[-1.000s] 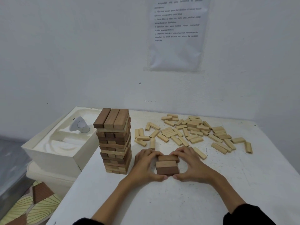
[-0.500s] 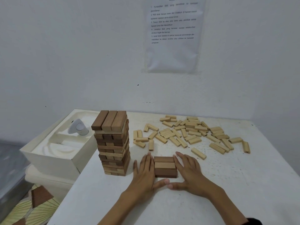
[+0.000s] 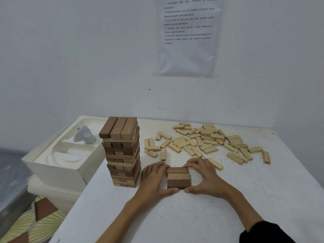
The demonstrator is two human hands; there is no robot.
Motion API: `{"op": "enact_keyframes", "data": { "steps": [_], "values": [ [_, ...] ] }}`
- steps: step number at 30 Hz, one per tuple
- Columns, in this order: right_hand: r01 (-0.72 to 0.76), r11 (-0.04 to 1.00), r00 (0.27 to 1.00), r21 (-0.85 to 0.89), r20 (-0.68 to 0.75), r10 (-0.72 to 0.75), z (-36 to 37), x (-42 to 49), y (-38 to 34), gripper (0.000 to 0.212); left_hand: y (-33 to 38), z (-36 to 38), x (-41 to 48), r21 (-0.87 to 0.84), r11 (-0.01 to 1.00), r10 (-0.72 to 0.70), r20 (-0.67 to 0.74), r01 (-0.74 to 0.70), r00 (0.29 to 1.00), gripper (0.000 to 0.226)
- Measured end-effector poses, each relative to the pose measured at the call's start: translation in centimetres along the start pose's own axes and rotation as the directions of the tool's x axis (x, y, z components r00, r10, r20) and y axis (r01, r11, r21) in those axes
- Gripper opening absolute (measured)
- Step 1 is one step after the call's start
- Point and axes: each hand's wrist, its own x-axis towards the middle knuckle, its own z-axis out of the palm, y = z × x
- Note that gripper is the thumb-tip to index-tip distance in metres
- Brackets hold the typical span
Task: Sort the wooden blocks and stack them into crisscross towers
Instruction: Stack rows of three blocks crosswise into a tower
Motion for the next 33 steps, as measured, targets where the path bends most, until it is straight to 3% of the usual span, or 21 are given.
{"op": "enact_keyframes", "data": {
  "steps": [7,15,23,28,33],
  "values": [
    [0.078,0.993,0.997,0.085,-0.020,-0.076,-0.3,-1.4,-0.3,0.064,1.1,-1.3,-0.5,-0.123,0.992,0.014,-0.050,-0.020,0.999,0.075],
    [0.153,0.974,0.983,0.169,-0.123,-0.133,-5.2,-3.6,-3.0,0.073,5.4,-5.8,-0.7,-0.187,0.976,0.097,-0.088,-0.113,0.991,0.072],
    [0.305,0.937,0.913,0.169,-0.333,-0.237,-11.4,-3.6,-7.9,0.078,10.0,-13.2,1.2,-0.075,0.958,0.252,-0.244,-0.277,0.937,0.064],
    [0.327,0.937,0.892,0.124,-0.367,-0.263,-12.6,-1.8,-11.0,0.075,9.6,-17.4,1.9,0.020,0.959,0.278,-0.244,-0.282,0.929,0.069],
    [0.347,0.921,0.886,0.179,-0.383,-0.259,-11.8,0.7,-15.3,0.069,6.9,-21.7,1.5,0.004,0.960,0.271,-0.265,-0.280,0.925,0.075]
  ]
}}
